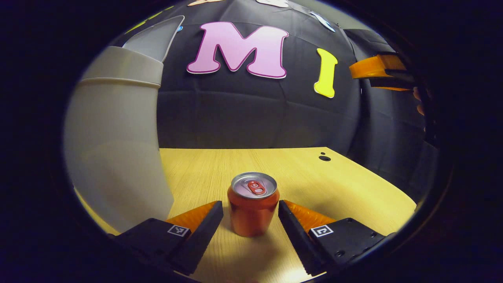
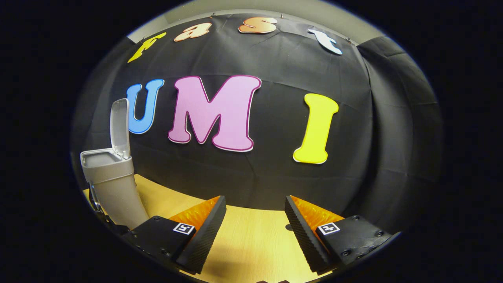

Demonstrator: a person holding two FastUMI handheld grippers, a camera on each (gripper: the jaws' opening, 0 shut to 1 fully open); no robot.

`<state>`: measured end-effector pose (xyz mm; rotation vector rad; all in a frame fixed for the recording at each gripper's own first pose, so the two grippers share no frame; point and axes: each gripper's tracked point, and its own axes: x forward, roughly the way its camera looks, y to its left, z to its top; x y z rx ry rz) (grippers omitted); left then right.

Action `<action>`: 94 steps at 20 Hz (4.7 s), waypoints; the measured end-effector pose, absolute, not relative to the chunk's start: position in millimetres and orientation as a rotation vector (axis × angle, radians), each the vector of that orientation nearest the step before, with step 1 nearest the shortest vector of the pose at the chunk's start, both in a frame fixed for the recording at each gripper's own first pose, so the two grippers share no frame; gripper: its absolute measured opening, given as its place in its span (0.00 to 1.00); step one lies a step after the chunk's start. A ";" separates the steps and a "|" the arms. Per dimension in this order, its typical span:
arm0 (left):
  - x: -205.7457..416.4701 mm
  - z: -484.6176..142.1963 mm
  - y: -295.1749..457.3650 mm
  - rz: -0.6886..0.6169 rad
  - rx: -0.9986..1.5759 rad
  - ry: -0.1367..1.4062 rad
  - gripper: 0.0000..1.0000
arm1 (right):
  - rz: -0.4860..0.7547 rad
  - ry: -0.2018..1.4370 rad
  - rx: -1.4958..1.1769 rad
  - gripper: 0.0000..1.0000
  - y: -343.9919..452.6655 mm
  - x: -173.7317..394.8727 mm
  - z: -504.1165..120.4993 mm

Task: Press the lid of the desktop garbage bin to open it, pick up the crumpled paper on the desktop and throw it into the bin, then pick up the pop can on the desktop and drop it into the bin, and finally close the garbage bin lid.

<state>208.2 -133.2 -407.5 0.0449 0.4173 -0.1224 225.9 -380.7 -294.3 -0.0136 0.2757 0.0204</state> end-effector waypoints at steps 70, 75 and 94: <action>313.5 69.1 73.2 0.047 0.251 -0.062 0.94 | 0.032 0.150 -0.051 0.97 -381.2 263.7 -136.2; 348.6 31.8 62.4 0.002 0.232 0.066 0.95 | 0.004 0.183 -0.064 0.97 -392.3 256.6 -148.9; 200.2 -79.9 85.2 -0.010 0.062 0.280 0.95 | 0.023 0.273 -0.045 0.97 -343.6 166.1 -183.9</action>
